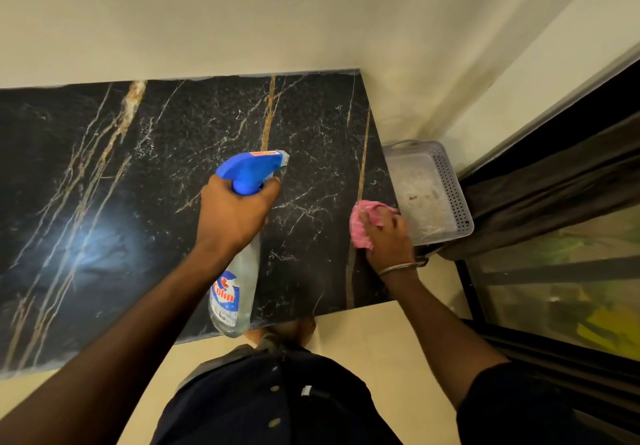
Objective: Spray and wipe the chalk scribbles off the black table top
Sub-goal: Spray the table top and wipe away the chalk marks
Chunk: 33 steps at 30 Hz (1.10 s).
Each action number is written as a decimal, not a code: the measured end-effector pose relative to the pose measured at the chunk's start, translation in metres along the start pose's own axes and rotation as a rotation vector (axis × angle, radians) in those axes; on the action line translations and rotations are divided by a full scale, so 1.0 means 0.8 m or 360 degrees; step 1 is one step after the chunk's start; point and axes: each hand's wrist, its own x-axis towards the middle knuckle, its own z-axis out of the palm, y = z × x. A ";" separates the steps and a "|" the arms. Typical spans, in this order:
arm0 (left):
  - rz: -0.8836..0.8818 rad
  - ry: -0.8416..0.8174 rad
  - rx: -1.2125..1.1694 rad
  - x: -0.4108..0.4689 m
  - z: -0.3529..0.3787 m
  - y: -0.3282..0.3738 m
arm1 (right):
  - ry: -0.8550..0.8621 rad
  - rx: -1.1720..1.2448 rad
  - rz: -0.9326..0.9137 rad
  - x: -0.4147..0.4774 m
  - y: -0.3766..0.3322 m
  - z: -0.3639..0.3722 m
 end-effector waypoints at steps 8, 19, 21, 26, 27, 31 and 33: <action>0.0063 0.0041 0.0000 0.012 0.007 -0.003 | -0.0001 0.0079 0.0484 -0.007 -0.012 -0.012; 0.0079 -0.0007 -0.0005 0.005 0.023 -0.009 | 0.0011 0.0063 -0.0009 -0.083 0.027 0.011; 0.0066 -0.0022 -0.0019 0.004 0.025 -0.010 | 0.0033 0.0078 0.0235 -0.092 0.034 0.006; 0.0085 -0.0019 0.0007 0.002 0.030 -0.010 | 0.0041 0.0101 0.0425 -0.096 0.005 -0.002; 0.0088 -0.0016 0.0003 0.001 0.030 -0.010 | 0.0041 0.0100 0.0378 -0.103 -0.003 -0.001; 0.0079 -0.0005 -0.0007 0.003 0.031 -0.007 | 0.0069 0.0079 -0.0027 -0.132 0.000 0.011; 0.0059 -0.0011 -0.0016 0.004 0.030 -0.006 | 0.0111 0.0065 -0.0200 -0.137 0.024 0.017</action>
